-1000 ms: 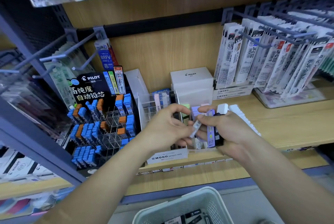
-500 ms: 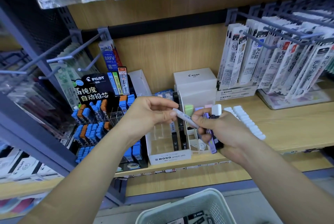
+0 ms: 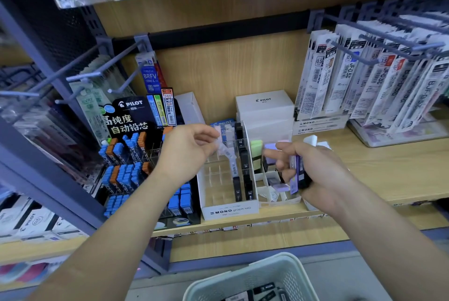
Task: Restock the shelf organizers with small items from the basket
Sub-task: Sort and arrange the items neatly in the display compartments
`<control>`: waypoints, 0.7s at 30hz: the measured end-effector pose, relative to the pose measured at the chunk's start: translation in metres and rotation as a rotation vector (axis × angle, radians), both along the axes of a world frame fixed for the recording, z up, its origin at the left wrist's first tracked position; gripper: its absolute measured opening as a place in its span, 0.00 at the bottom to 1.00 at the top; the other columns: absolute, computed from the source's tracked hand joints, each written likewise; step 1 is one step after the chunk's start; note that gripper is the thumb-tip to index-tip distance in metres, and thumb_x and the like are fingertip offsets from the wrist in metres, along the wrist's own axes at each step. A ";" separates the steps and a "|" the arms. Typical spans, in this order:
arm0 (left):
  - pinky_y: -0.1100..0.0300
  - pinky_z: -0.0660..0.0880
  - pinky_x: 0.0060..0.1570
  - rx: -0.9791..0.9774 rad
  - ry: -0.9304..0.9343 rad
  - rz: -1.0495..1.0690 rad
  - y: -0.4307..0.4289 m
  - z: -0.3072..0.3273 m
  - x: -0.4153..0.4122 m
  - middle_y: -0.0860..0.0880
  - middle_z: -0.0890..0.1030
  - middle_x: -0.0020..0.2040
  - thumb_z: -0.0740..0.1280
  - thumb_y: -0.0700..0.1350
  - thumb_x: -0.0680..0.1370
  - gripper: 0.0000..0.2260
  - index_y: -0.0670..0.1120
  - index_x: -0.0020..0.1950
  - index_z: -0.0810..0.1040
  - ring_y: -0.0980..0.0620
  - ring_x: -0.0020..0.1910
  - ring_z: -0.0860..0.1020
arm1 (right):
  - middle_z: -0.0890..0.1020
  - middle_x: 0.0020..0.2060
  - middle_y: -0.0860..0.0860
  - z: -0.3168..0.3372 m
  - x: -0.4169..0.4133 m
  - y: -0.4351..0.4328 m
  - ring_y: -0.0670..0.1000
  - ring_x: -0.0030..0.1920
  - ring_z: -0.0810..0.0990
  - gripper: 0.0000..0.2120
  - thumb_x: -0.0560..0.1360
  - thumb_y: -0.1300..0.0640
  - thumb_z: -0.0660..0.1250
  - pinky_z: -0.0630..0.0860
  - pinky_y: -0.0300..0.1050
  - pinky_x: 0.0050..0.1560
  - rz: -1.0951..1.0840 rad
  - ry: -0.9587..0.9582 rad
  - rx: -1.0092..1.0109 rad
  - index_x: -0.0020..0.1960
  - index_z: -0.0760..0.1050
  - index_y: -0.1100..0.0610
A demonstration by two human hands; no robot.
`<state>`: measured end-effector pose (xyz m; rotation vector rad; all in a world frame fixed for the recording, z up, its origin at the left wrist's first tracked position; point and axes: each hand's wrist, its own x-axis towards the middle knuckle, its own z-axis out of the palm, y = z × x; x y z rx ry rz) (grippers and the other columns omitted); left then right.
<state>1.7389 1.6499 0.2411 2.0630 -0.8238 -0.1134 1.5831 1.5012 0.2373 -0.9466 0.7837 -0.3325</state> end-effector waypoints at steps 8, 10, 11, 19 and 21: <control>0.67 0.78 0.47 0.127 -0.042 -0.034 -0.012 -0.026 0.001 0.58 0.82 0.40 0.72 0.40 0.74 0.06 0.50 0.47 0.84 0.60 0.41 0.81 | 0.86 0.46 0.58 0.000 -0.002 0.004 0.50 0.25 0.74 0.08 0.78 0.58 0.66 0.67 0.36 0.23 0.101 0.012 0.082 0.55 0.75 0.60; 0.70 0.77 0.46 0.139 -0.053 -0.041 -0.013 -0.029 0.004 0.58 0.81 0.40 0.72 0.39 0.74 0.06 0.50 0.48 0.84 0.60 0.41 0.81 | 0.86 0.44 0.59 -0.001 -0.001 0.002 0.47 0.23 0.68 0.08 0.78 0.56 0.67 0.64 0.35 0.20 0.093 0.026 0.058 0.53 0.75 0.59; 0.71 0.76 0.46 0.145 -0.058 -0.044 -0.013 -0.030 0.004 0.58 0.81 0.40 0.72 0.39 0.74 0.07 0.49 0.49 0.84 0.61 0.41 0.80 | 0.86 0.44 0.59 -0.001 -0.001 0.001 0.47 0.23 0.66 0.07 0.78 0.55 0.67 0.63 0.35 0.21 0.087 0.031 0.046 0.52 0.75 0.58; 0.73 0.73 0.46 0.122 -0.091 -0.002 -0.009 -0.024 0.014 0.59 0.80 0.41 0.70 0.39 0.76 0.08 0.50 0.51 0.83 0.63 0.42 0.79 | 0.72 0.37 0.56 -0.005 -0.001 -0.002 0.47 0.25 0.65 0.10 0.74 0.71 0.58 0.62 0.35 0.20 0.033 -0.002 0.058 0.52 0.76 0.67; 0.70 0.74 0.48 0.138 -0.113 0.010 -0.007 -0.026 0.016 0.58 0.80 0.42 0.69 0.39 0.76 0.08 0.50 0.53 0.83 0.63 0.42 0.79 | 0.68 0.35 0.54 -0.005 -0.002 -0.003 0.48 0.26 0.63 0.13 0.73 0.72 0.56 0.63 0.35 0.20 0.018 0.001 0.035 0.55 0.75 0.69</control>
